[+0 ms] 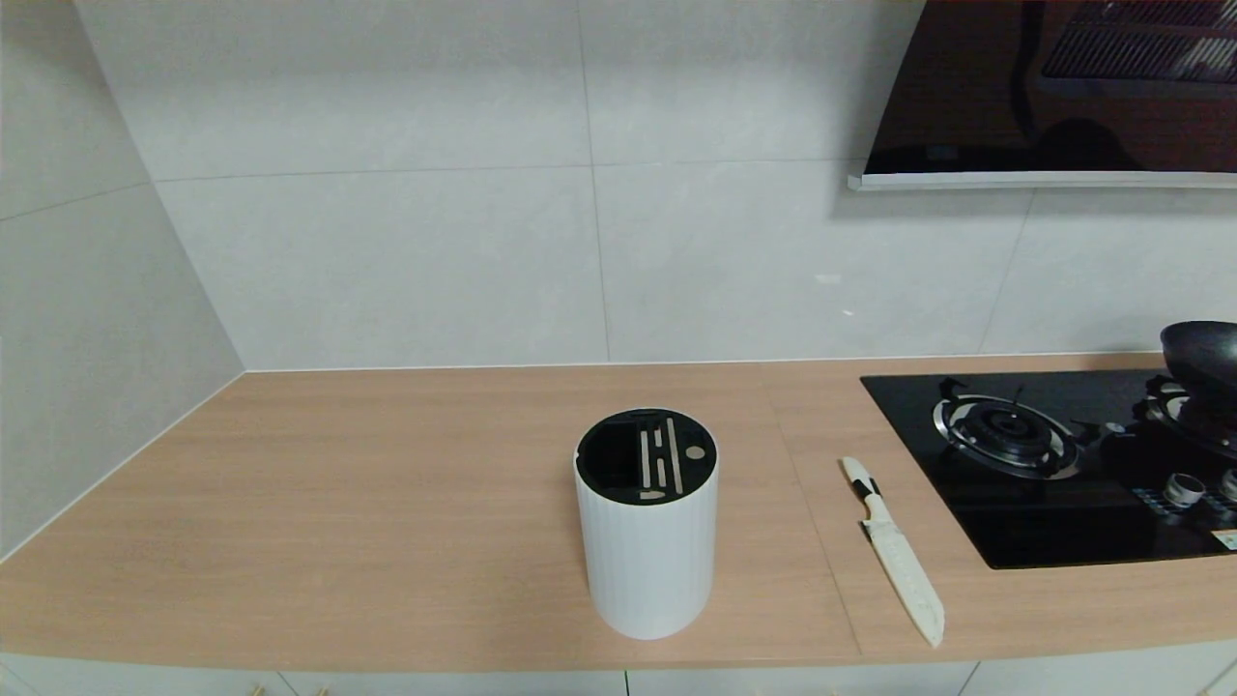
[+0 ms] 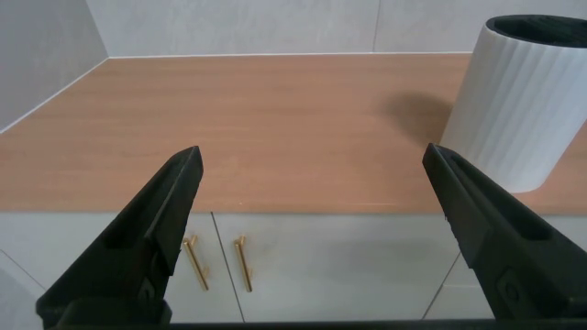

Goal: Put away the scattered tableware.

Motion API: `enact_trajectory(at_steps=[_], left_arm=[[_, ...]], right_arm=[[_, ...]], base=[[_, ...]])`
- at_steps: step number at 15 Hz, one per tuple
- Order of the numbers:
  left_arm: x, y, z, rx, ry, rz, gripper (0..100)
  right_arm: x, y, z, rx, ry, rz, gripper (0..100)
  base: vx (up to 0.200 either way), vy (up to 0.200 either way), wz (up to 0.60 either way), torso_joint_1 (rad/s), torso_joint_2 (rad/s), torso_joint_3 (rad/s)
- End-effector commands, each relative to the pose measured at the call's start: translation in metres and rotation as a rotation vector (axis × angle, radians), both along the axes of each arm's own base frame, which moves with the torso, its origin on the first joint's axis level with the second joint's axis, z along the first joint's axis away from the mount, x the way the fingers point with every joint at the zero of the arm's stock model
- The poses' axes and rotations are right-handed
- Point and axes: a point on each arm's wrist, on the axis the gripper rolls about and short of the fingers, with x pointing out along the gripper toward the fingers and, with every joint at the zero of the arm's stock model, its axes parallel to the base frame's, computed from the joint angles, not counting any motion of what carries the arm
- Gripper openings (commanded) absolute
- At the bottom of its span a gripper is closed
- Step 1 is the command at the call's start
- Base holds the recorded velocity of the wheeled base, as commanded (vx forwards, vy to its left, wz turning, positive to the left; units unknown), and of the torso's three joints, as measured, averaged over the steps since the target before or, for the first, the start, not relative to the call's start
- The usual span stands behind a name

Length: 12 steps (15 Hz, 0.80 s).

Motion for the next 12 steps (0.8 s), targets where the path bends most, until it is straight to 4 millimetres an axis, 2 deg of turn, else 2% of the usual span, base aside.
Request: enact_trajectory(at_steps=[1,5,8,9,10,12], left_arm=[[0.000,0.000,0.000,-0.001,0.000,0.001,100],[0.000,0.000,0.000,0.002,0.002,0.001,100],[0.000,0.000,0.000,0.001,0.002,0.001,100],[0.000,0.000,0.000,0.002,0.002,0.001,100],[0.000,0.000,0.000,0.002,0.002,0.001,100],[0.000,0.000,0.000,0.001,0.002,0.001,100]], right_arm=[[-0.004,0.001,0.034,0.012,-0.064,0.065,100],[0.027,0.003,0.071,0.015,0.117,0.156,100],[0.071,0.006,0.099,0.014,0.275,0.199,100],[0.083,0.008,0.105,0.011,0.311,0.223,100],[0.104,0.014,0.110,0.007,0.374,0.267,100],[0.134,0.024,0.113,0.003,0.458,0.303,100]], base=[[0.000,0.000,0.00,0.000,0.00,0.000],[0.000,0.000,0.00,0.000,0.00,0.000],[0.000,0.000,0.00,0.000,0.00,0.000],[0.000,0.000,0.00,0.000,0.00,0.000],[0.000,0.000,0.00,0.000,0.00,0.000],[0.000,0.000,0.00,0.000,0.00,0.000]])
